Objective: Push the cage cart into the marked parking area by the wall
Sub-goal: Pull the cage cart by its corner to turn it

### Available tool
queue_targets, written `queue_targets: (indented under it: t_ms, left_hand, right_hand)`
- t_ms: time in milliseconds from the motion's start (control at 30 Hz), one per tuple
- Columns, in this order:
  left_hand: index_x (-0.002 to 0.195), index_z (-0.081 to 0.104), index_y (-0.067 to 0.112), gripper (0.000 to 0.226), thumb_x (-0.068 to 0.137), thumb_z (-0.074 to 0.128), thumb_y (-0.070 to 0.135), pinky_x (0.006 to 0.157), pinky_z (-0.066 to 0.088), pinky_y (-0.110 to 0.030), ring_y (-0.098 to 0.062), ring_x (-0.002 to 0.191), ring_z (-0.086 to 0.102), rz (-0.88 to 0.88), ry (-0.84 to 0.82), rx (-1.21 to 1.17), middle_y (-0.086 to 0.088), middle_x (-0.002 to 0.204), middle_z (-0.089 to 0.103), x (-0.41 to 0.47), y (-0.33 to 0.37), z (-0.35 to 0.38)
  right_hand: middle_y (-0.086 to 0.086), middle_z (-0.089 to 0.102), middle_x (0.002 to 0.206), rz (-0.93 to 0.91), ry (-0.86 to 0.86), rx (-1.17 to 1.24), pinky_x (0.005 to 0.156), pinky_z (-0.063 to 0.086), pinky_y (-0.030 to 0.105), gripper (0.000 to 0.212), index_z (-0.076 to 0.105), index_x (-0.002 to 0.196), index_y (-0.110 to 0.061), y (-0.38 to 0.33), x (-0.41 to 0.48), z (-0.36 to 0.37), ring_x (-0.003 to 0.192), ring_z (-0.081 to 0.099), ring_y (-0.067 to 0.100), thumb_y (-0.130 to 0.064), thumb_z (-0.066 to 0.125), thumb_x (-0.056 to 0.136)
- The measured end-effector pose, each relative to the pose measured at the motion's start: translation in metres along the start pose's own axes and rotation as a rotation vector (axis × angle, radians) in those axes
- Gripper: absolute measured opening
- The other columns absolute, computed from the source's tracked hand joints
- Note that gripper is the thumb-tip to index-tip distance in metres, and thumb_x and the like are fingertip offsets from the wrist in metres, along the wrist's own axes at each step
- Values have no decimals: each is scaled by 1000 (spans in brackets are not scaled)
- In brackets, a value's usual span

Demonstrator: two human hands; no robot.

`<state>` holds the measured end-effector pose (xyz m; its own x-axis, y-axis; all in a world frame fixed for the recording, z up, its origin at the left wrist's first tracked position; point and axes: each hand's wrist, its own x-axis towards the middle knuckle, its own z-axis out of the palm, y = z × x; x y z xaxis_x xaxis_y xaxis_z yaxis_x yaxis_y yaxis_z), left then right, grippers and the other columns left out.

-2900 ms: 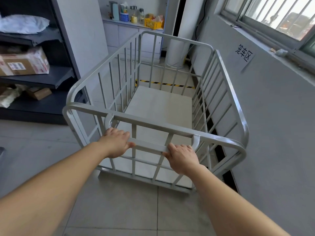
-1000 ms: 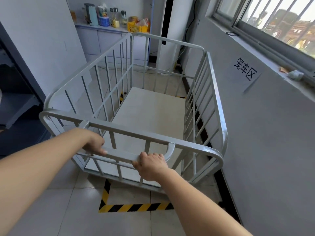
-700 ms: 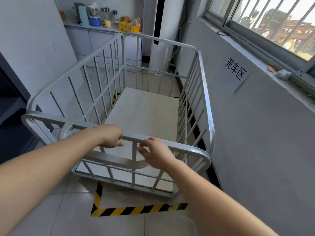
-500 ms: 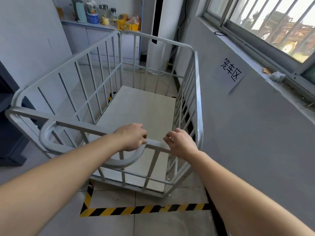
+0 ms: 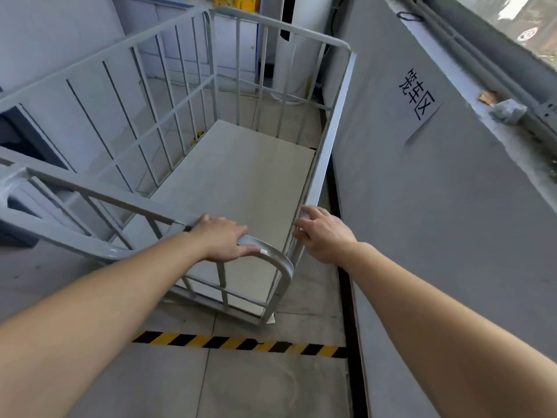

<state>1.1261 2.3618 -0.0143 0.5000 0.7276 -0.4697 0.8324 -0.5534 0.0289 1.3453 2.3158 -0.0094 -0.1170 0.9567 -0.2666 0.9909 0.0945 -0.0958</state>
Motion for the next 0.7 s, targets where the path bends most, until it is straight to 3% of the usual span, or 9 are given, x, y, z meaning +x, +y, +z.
queue_targets:
  t_ms: [233,400,600,700]
  left_hand:
    - [128,51,25,78,80,26,82,105,25,-51,-28,127,44,-102,-151,-41,-3,134,55,2,14,-10]
    - [135,46,24,86,76,28,85,106,22,-52,-26,132,41,-117,-244,-105,-1,142,49,4,15,-12]
    - [102,51,28,65,76,30,84,101,26,-48,-24,117,49,-100,-245,-130,2,105,56,3,14,-10]
    - [125,53,27,86,70,26,88,100,25,-46,-22,123,47,-122,-236,-118,1,126,58,3,11,-8]
  right_hand:
    - [2,16,160,-101,-68,-103,116,18,40,48,44,140,-31,16,14,-3,148,5,21,-48,42,96]
    - [-3,23,158,-187,-106,-197,115,16,38,55,43,139,-36,23,18,-6,147,9,19,-58,48,89]
    - [-3,38,148,-250,-79,-304,109,23,37,59,43,140,-30,29,28,-14,140,21,19,-61,44,89]
    - [-3,43,143,-300,-86,-335,106,25,37,52,48,135,-32,29,33,-16,136,24,20,-59,42,91]
